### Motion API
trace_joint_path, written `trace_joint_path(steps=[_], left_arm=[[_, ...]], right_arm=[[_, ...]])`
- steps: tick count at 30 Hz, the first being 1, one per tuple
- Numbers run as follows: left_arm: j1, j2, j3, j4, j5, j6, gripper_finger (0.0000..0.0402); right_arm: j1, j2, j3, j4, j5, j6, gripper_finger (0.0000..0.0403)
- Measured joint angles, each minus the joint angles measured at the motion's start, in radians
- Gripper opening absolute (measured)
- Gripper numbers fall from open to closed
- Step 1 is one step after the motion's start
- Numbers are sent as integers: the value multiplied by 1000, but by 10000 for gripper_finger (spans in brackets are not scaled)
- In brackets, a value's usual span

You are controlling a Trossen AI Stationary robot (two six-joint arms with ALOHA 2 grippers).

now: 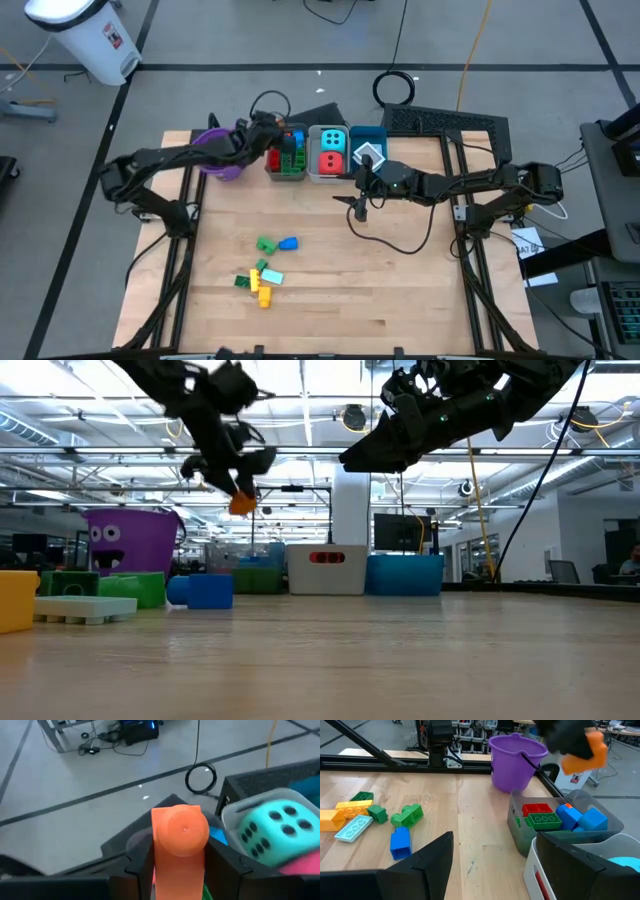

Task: Pick & Place Toys
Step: Put the orange game piece into the black bin, then put the blue game piece into the black bin

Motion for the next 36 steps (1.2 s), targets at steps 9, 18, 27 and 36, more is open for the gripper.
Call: trace_joint_path(steps=[9, 18, 27, 36], left_arm=[[112, 204, 0, 112, 69, 19, 170], [124, 259, 0, 114, 87, 66, 196], [61, 145, 0, 74, 128, 129, 206], [-178, -106, -22, -125, 270, 96, 181]], right_arm=[[0, 0, 0, 0, 0, -7, 256], [0, 0, 0, 0, 0, -9, 256], [0, 0, 0, -1, 0, -9, 256], [0, 0, 0, -24, 0, -6, 256]])
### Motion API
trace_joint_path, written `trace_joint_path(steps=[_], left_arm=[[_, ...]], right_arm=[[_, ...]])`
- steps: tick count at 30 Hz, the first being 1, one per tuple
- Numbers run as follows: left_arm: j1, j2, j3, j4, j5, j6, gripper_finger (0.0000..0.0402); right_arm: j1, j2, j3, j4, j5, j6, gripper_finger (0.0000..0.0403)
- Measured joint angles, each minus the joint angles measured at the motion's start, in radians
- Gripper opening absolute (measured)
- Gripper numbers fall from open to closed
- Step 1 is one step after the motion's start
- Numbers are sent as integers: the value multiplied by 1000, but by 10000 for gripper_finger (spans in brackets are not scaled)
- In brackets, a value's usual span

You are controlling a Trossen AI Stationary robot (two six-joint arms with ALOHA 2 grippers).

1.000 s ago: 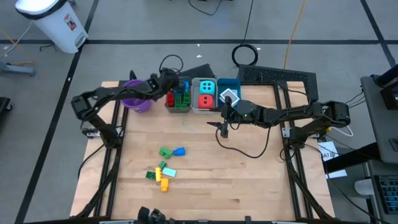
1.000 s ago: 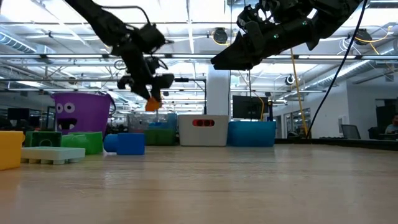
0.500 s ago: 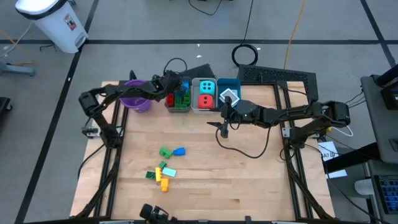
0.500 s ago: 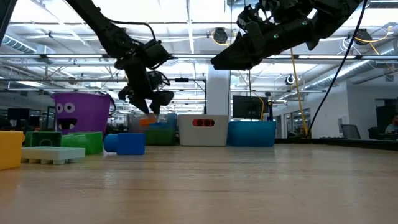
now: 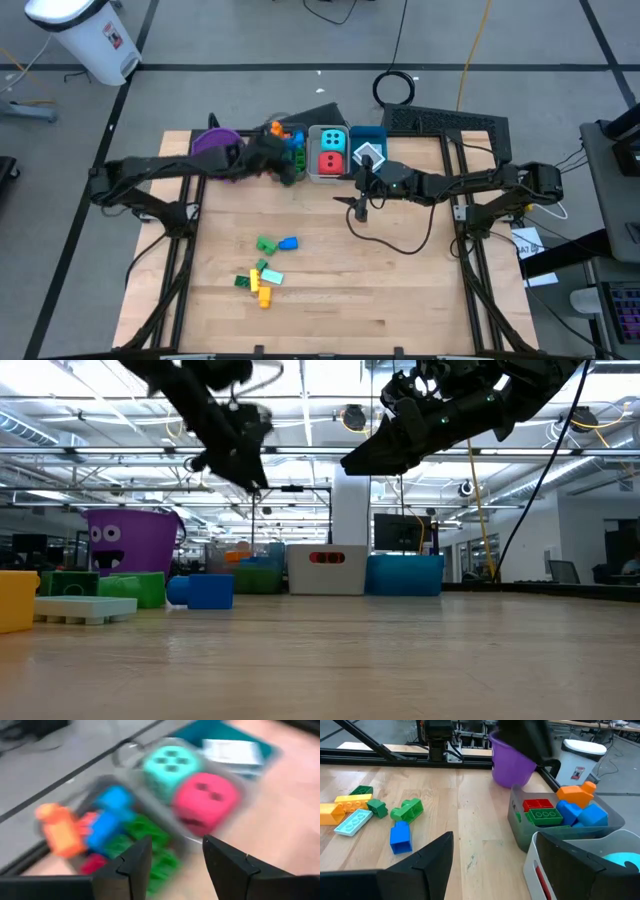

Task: Pick & Place Toys
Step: Put the blue game piece into the black bin

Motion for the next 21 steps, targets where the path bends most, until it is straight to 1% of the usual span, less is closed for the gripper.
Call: trace_joint_path(steps=[5, 10, 15, 21], left_arm=[[-213, -65, -42, -3, -4, -3, 166], [-383, -63, -82, 0, -7, -68, 152], [-487, -34, -137, 2, -9, -128, 142], [-557, -11, -202, 25, -10, -164, 138]], right_arm=[[0, 0, 0, 0, 0, 7, 256], [0, 0, 0, 2, 0, 8, 256], [0, 0, 0, 20, 0, 8, 256], [0, 0, 0, 27, 0, 8, 256]])
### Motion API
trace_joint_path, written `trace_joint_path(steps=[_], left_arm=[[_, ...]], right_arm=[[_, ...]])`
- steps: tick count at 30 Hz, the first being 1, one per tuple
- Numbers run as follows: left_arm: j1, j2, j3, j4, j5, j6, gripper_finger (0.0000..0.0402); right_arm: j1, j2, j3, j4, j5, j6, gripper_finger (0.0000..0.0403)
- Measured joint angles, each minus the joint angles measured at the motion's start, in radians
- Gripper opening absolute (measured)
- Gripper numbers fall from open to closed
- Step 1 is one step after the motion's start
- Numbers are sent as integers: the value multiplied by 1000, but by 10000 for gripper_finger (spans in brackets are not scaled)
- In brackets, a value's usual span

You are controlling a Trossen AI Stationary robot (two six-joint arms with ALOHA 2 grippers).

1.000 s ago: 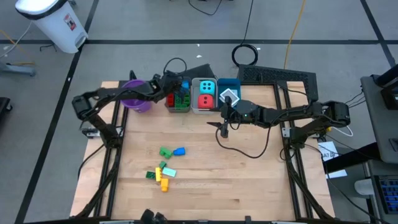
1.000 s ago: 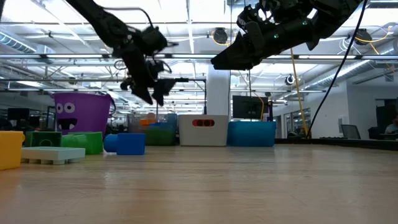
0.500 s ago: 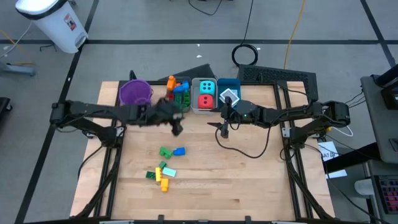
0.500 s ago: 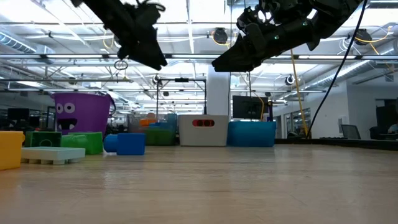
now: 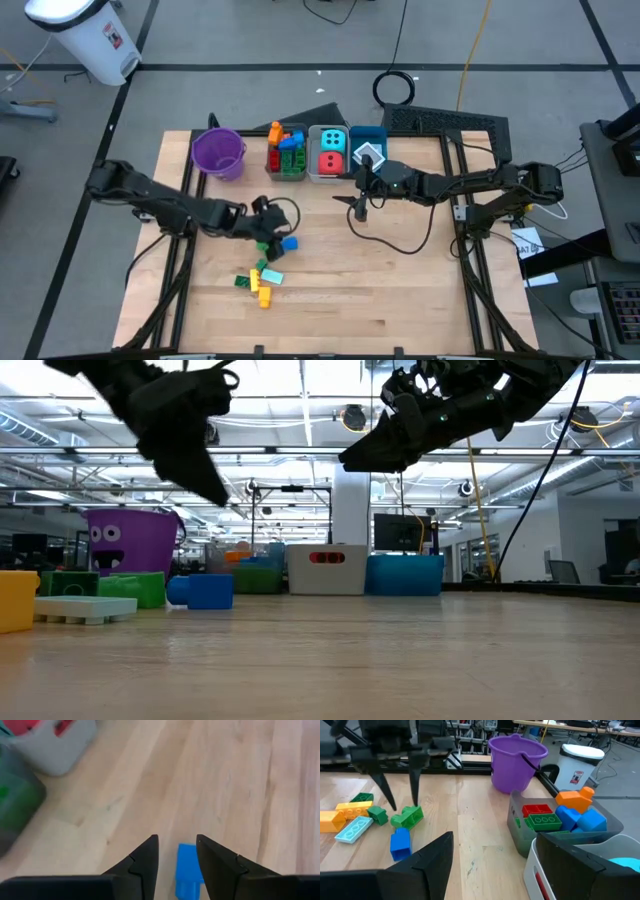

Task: Pick & Place Toys
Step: Put the blue game piece into the black bin

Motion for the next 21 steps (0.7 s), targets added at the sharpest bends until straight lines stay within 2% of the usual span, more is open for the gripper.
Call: trace_joint_path(steps=[7, 12, 21], left_arm=[[-24, 2, -80, 92, 8, 2, 160], [-15, 1, -82, 112, 0, 30, 178], [-3, 1, -82, 240, 1, 61, 196]], right_arm=[[0, 0, 0, -4, 0, -1, 256], [0, 0, 0, -4, 0, -2, 256], [0, 0, 0, -4, 0, -2, 256]])
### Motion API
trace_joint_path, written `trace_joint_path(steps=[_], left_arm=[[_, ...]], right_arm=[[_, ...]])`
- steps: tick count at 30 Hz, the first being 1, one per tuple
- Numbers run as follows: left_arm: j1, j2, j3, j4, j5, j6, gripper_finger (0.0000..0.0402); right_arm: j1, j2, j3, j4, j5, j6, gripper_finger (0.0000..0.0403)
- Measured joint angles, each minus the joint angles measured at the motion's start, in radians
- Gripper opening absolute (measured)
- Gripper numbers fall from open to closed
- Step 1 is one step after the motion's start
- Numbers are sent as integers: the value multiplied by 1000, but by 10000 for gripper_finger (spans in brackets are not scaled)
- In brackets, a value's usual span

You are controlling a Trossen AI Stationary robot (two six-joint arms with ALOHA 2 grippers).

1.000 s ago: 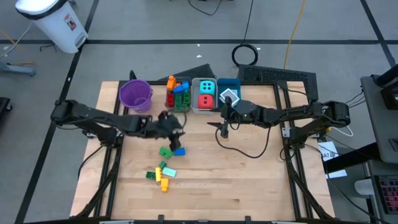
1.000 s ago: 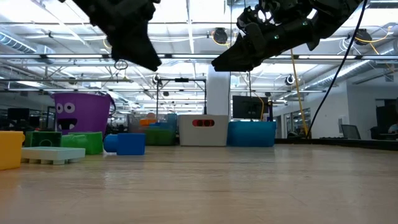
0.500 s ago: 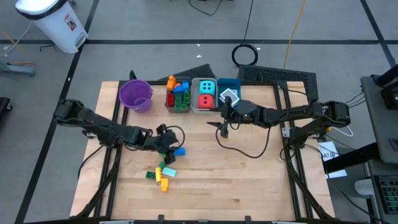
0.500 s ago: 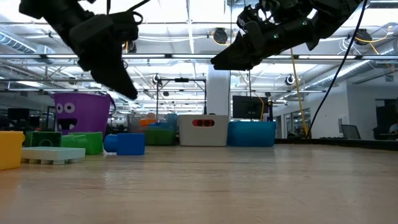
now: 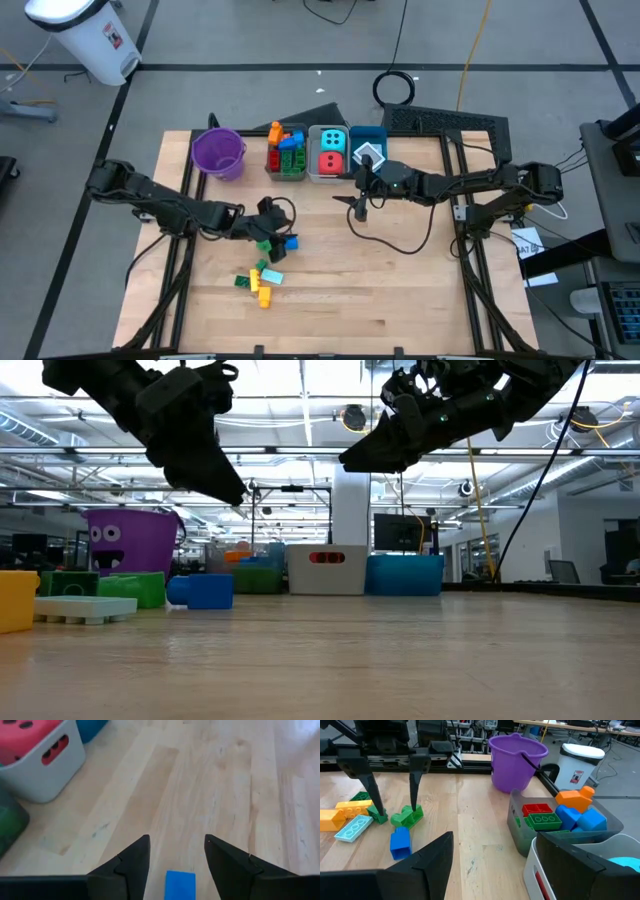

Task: Pick & Place Toys
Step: Put the blue game piece into the black bin

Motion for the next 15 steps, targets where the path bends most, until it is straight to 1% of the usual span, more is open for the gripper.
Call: trace_joint_path(steps=[2, 5, 10, 15], left_arm=[[-5, 0, 0, -4, 28, -38, 199], [-10, 23, 2, 4, 102, -79, 212], [-1, 93, 1, 16, 93, -106, 254], [6, 179, 1, 17, 102, -34, 298]], right_arm=[[0, 0, 0, 0, 0, 0, 256], [0, 0, 0, 0, 0, 0, 256], [0, 0, 0, -1, 0, 0, 256], [0, 0, 0, 0, 0, 2, 256]])
